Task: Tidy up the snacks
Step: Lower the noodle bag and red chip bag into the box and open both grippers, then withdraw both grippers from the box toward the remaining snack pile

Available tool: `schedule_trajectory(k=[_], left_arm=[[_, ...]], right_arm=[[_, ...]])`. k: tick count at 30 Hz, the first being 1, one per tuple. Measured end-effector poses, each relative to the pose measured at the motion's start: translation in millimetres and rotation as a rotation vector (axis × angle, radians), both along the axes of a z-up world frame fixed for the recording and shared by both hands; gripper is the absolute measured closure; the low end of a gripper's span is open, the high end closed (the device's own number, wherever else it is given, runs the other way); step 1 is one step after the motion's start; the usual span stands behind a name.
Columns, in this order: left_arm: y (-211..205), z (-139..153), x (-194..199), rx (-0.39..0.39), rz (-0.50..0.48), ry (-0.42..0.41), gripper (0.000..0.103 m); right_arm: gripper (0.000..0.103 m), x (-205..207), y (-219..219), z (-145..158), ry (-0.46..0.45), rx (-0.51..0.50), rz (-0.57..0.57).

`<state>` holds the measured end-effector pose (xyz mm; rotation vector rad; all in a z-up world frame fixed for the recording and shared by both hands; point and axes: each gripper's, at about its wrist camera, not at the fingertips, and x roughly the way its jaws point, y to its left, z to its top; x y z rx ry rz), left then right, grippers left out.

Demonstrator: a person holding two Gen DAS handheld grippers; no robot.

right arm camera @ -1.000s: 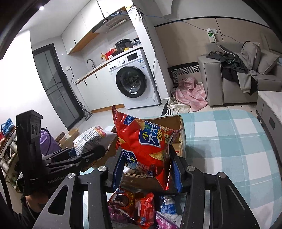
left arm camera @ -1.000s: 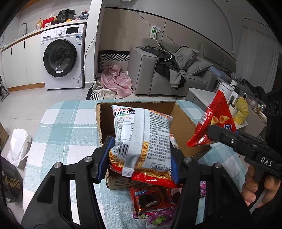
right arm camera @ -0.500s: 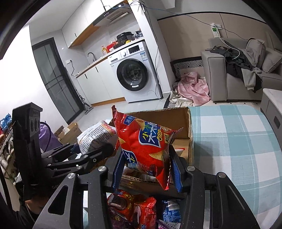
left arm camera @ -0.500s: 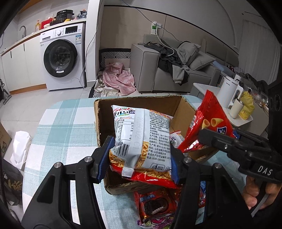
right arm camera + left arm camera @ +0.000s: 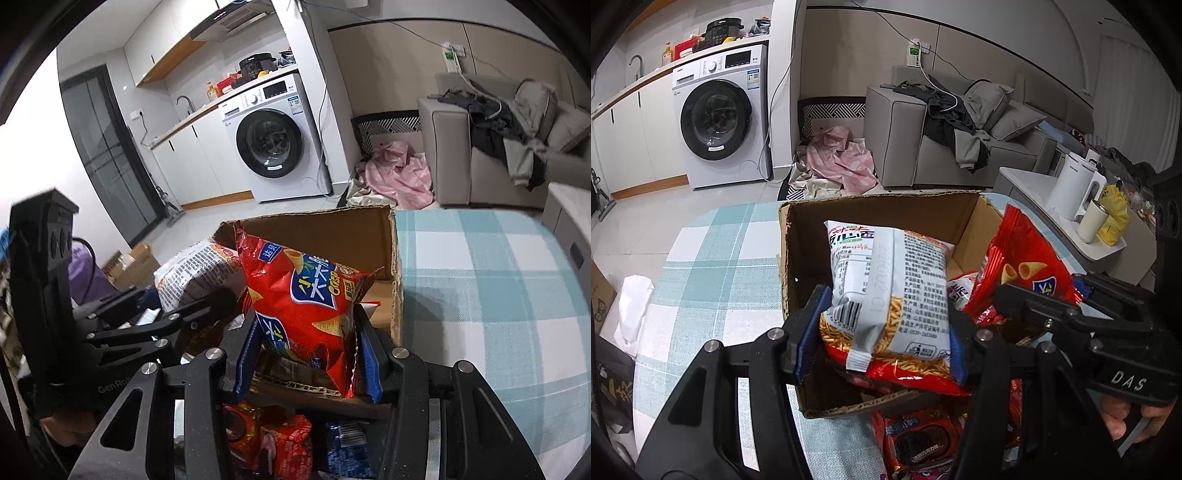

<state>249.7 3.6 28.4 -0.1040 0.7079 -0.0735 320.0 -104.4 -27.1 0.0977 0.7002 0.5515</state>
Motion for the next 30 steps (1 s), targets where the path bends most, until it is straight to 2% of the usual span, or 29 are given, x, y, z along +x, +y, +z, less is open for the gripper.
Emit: schedule_trajectory(k=[11,14,17,19,20,24,26,27,30], left_arm=[[2,-3,8,0.002,0.003,0.017,0.049],[3,0,8,0.0,0.003,0.021,0.048],[3,4,3,-0.009,-0.003,0.015,0.04],[2,9,-3,-0.003,0.007,0.0,0.026],[4,12,-7,-0.006,0.008,-0.01,0.023],[7,22,-21,-0.025,-0.011,-0.016,0.015],[9,26,-30,-0.009,0.003,-0.025,0.008],[11,28,-36,-0.005,0.012,-0.032,0.0],[16,32,-52,-0.01,0.009,-0.035,0.001]], right_arm=[[0.053,7,5,-1,0.01,-0.004,-0.011],[0.051,4,2,4,-0.022,0.001,-0.026],[0.043,-2,-4,11,-0.049,0.002,-0.027],[0.038,-6,-7,14,-0.065,-0.005,-0.036],[0.034,-9,-9,16,-0.071,-0.007,-0.034],[0.008,-19,-16,21,-0.085,-0.023,-0.029],[0.005,-26,-21,22,-0.085,-0.03,-0.042],[0.002,-28,-23,23,-0.082,-0.028,-0.043],[0.0,-36,-33,24,-0.076,-0.006,-0.045]])
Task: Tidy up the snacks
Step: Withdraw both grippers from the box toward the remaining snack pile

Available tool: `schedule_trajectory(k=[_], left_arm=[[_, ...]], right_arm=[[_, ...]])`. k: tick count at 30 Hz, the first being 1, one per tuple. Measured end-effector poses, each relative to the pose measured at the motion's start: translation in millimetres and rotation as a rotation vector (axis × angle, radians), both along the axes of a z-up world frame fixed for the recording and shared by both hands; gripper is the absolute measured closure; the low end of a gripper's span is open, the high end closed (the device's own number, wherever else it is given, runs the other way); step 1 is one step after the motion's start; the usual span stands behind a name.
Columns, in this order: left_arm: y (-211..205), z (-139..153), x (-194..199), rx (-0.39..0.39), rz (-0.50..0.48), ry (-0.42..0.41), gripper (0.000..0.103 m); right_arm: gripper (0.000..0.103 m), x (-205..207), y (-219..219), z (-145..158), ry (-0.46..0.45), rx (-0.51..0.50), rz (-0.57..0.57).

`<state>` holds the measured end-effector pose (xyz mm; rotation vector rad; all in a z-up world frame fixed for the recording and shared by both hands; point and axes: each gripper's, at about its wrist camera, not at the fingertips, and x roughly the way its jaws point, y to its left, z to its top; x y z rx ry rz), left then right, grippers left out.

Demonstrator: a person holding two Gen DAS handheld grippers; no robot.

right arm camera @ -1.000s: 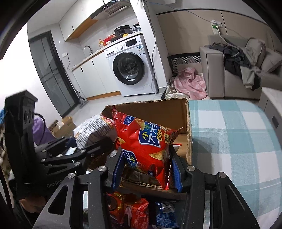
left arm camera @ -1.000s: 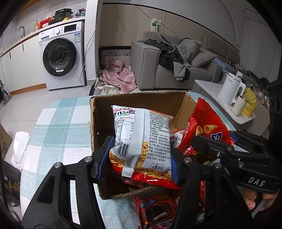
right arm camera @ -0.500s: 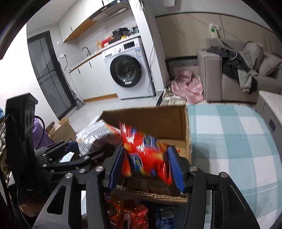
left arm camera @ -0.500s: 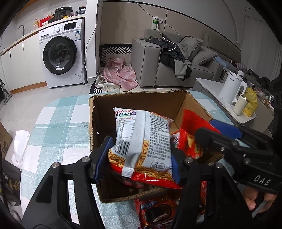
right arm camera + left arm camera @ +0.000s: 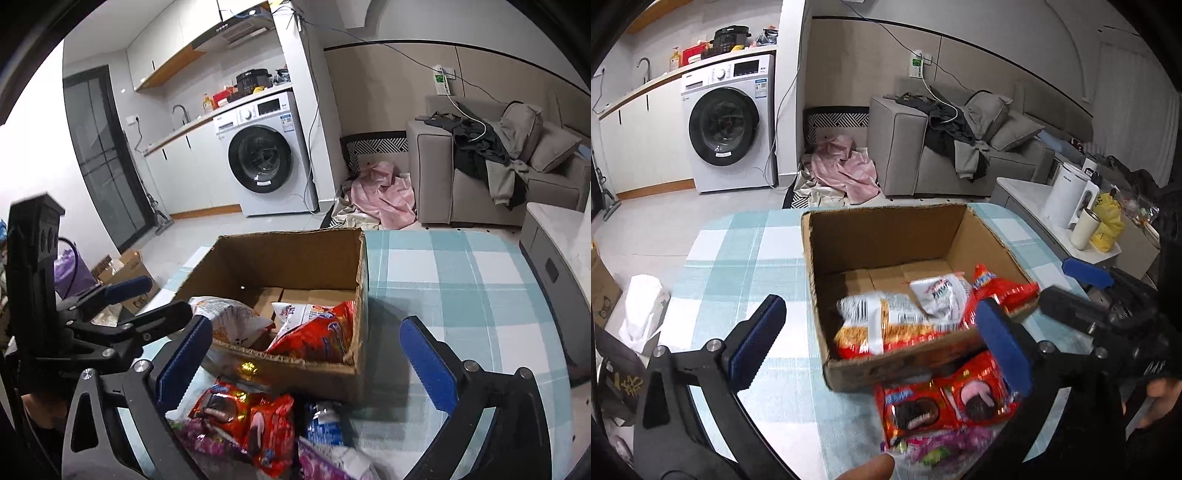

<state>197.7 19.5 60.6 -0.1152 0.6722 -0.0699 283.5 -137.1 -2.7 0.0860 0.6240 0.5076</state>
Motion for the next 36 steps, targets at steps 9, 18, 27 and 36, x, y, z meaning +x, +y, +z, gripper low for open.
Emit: schedule_trajectory(k=[9,18,27,36], left_arm=[[9,2,-52,0.018,0.023,0.002,0.001],[12,-11,-93,0.003,0.024,0.034,0.001],[0,-16,-117,0.031,0.014,0.038,0.001],[-15,-34,-123,0.024,-0.021,0.084,0.001]], right_arm=[[0.0,-31,-22,5,0.018,0.004,-0.034],[0.0,-56,-36,-7,0.085,-0.027,-0.061],[0.0,-72,-48,-27,0.131,-0.032,-0.092],[0.0,-78,-51,-52,0.175,-0.053,-0.106]])
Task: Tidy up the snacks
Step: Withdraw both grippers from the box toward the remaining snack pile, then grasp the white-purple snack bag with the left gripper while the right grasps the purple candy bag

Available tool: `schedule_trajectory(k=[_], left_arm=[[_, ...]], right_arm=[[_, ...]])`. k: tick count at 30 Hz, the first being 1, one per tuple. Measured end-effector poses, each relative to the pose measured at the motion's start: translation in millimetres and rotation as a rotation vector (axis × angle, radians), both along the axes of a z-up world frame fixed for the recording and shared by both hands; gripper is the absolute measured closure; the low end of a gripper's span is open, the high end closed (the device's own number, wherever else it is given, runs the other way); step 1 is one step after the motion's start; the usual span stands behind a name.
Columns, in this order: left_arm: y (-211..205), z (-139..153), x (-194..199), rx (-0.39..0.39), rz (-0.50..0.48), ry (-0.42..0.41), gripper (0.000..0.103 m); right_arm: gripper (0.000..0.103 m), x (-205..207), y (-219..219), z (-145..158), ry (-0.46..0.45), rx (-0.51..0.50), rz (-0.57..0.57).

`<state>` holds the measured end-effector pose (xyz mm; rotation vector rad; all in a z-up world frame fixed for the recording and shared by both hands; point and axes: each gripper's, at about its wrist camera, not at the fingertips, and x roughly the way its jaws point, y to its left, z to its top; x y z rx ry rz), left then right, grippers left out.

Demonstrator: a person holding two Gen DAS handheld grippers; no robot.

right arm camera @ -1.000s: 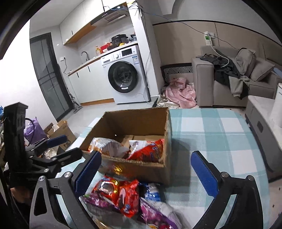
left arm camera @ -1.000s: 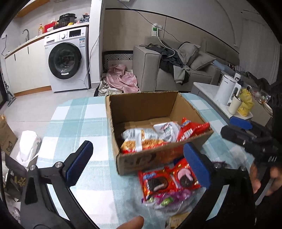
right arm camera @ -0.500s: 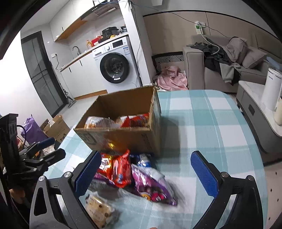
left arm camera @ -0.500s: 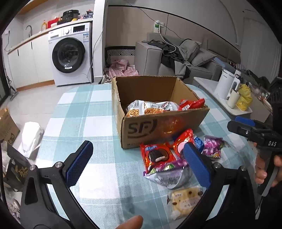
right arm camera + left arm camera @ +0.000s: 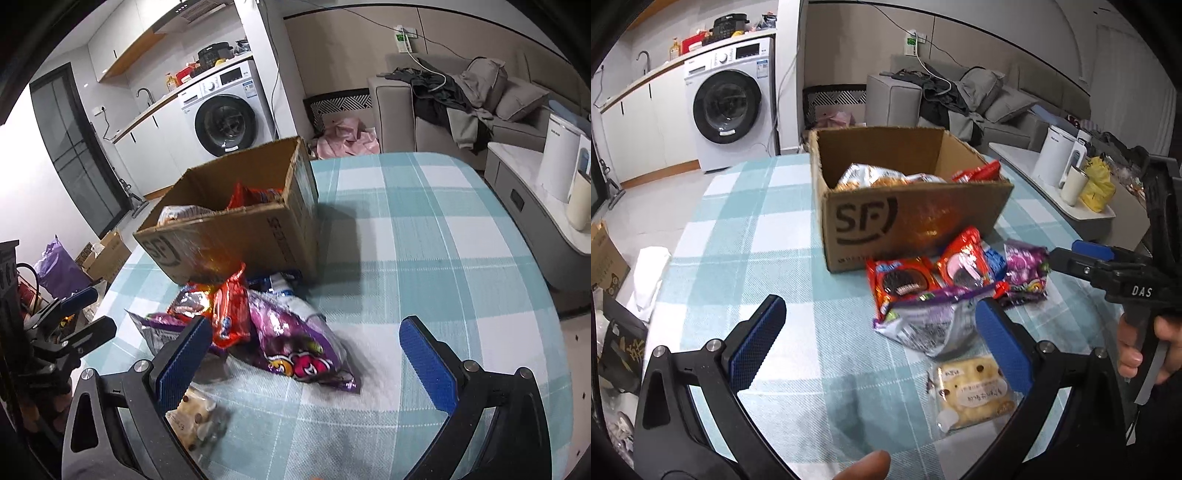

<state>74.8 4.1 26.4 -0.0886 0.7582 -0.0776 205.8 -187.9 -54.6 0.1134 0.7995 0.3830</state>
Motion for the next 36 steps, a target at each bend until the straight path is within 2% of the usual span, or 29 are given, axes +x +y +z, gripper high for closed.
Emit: schedule_trajectory(k=[8,14,25,32,36], left_arm=[[-17,-21,9,-0.01,-0.03,0.051,0.001],[-27,-38,19,-0.012,-0.042,0.086,0.001],[-37,-58,41,0.001,-0.026,0.116,0.001],[-49,-64,55,0.022,-0.026,0.116,0.001],[-52,-67,58,0.027,-0.022,0.113,0.001]], right_arm=[[0.0,2,0,-16,0.027,-0.019,-0.019],[0.0,9,-2,-33,0.082,-0.002,-0.024],[0.001,21,4,-56,0.14,0.003,-0.019],[0.005,26,7,-58,0.137,0.018,-0.012],[0.014,29,9,-58,0.129,0.024,-0.009]])
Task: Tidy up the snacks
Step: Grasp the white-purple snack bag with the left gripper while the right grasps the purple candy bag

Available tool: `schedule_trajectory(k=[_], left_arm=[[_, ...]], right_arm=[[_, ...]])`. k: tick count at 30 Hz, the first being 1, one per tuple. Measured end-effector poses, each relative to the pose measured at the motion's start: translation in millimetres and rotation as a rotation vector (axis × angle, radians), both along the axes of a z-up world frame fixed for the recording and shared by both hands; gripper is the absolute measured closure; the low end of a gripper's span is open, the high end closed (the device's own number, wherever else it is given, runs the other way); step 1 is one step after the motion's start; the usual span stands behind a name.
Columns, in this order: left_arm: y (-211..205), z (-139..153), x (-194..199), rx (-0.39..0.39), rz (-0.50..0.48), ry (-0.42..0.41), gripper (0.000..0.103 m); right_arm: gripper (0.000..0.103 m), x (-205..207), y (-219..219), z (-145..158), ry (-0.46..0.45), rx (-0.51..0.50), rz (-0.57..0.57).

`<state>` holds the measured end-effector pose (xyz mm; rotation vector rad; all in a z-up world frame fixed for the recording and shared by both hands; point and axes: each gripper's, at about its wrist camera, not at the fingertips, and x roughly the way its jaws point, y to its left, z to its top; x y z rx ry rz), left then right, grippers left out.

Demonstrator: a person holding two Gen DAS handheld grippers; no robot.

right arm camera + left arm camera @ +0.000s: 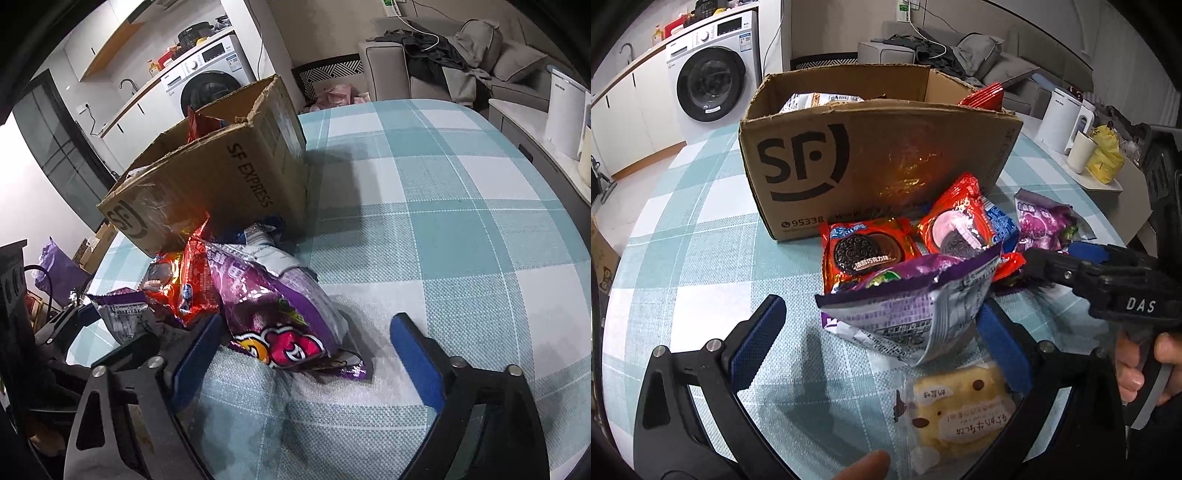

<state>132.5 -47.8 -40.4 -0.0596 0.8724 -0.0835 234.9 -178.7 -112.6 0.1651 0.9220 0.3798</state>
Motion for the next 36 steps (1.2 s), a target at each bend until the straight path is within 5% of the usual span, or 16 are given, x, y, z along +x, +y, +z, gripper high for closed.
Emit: schedule_trajectory(k=[2,11,15,36], left_arm=[[-2,0,1,-0.005,-0.004,-0.004,0.002],[-5,0,-1,-0.033,-0.059,-0.012,0.041],[1,1,-6,-0.076,-0.083,-0.02,0.043],[26,27,-31,-0.119,-0.084,-0.085,0.045]], right_arm=[[0.018,1,2,0,0.0,0.001,0.007],[0.037,-4,7,5,-0.027,0.019,0.035],[0.05,-7,5,8,-0.04,0.035,0.041],[0.058,-33,-5,30,-0.125,0.073,0.05]])
